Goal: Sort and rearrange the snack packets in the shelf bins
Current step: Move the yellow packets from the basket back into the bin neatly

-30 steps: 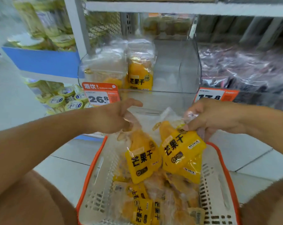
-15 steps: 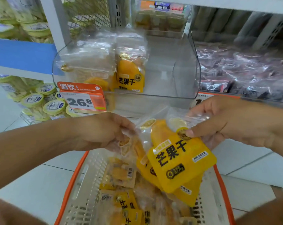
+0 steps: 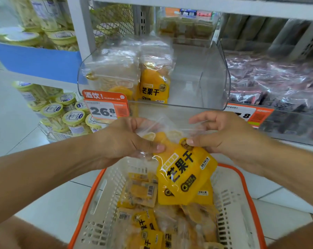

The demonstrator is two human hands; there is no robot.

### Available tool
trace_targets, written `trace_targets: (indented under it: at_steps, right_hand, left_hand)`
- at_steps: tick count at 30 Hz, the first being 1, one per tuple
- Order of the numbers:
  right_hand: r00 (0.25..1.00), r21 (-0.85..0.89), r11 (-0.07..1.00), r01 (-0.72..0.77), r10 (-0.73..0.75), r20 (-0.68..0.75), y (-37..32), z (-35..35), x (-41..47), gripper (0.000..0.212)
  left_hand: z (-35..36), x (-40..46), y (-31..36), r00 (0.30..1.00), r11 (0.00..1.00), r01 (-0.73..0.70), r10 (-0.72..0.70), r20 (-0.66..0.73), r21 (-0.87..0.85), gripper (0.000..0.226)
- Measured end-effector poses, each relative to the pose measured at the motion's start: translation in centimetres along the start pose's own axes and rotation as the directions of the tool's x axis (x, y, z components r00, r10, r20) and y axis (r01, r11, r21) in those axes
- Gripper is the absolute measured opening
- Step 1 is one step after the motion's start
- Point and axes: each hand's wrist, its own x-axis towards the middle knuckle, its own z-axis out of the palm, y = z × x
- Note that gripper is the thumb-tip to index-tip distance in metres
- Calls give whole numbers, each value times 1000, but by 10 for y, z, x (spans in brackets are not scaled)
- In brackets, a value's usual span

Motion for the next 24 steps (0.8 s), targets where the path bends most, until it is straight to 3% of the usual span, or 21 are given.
trace_targets:
  at_steps: [2,6,8,10,12,15,18,20,24]
  right_hand:
    - [995,80,996,36,-29,-94,7,9,-7,66]
    - [1000,184,983,6,-4,-11,16,26,-26,72]
    - [1000,2,1000,24,-24,-1,20,31,-29,90]
    - [993,-182,976,118,-113,35,16,34,-29,91]
    - [972,-208,955,211,-182,150,12,32,-25,92]
    - [958,-214,954,212,-159,240,8,30,-20,105]
    - [961,-124,972,202,-172,215,11,29,-16,79]
    - [947,-87,977,194,-164,275,8,29,-17,63]
    - [893,-198,974,106,-6,449,8,12,-15,72]
  left_hand:
    - [-5,-1,2,998,999,-40,40,-40,-13,46]
    - [-5,-5,6,994,994,-105,105,-15,3,46]
    - [-2,-8,8,989,985,-150,149,10,82,44]
    - [4,-11,9,984,965,-177,173,41,194,48]
    - [12,-14,9,981,949,-192,178,76,249,53]
    - [20,-16,8,976,940,-214,196,94,266,50]
    - [20,-16,9,980,942,-199,189,64,271,47]
    - [20,-16,11,984,942,-178,170,53,283,46]
    - [20,-16,15,988,943,-150,153,13,296,43]
